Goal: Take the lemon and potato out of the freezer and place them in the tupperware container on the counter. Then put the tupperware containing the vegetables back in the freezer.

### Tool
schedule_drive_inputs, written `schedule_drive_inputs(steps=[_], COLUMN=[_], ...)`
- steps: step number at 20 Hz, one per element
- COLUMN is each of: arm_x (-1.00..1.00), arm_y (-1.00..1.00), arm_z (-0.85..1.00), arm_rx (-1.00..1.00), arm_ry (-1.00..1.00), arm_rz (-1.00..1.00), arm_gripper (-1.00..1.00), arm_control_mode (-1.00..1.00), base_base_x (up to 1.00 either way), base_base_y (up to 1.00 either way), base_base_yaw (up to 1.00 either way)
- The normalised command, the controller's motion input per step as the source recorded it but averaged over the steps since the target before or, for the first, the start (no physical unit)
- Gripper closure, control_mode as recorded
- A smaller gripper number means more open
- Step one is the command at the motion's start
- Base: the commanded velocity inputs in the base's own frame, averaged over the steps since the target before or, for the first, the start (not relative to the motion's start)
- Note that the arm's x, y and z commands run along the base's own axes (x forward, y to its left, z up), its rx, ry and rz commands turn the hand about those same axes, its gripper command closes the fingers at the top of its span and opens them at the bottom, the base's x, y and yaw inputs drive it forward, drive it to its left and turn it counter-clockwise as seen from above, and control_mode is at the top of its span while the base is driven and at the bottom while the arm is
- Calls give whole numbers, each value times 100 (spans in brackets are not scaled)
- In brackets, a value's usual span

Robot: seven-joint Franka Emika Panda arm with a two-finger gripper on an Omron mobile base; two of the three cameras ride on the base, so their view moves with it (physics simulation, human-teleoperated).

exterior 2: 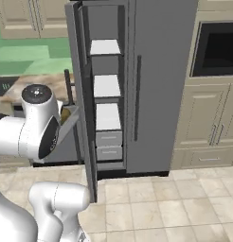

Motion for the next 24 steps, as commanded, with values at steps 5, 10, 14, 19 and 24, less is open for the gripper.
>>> schedule_drive_inputs(steps=[5,10,14,19,24], arm_x=[0,0,0,0,0], arm_y=[0,0,0,0,0], arm_z=[0,0,0,0,0], arm_rx=[0,0,0,0,0], arm_ry=[0,0,0,0,0], arm_rz=[0,0,0,0,0], arm_gripper=[100,100,100,100,100], arm_control_mode=[100,100,100,100,100], base_base_x=[-51,-2,45,85,100], base_base_y=[-1,-1,0,0,-16], base_base_yaw=[-55,-36,-3,31,41])
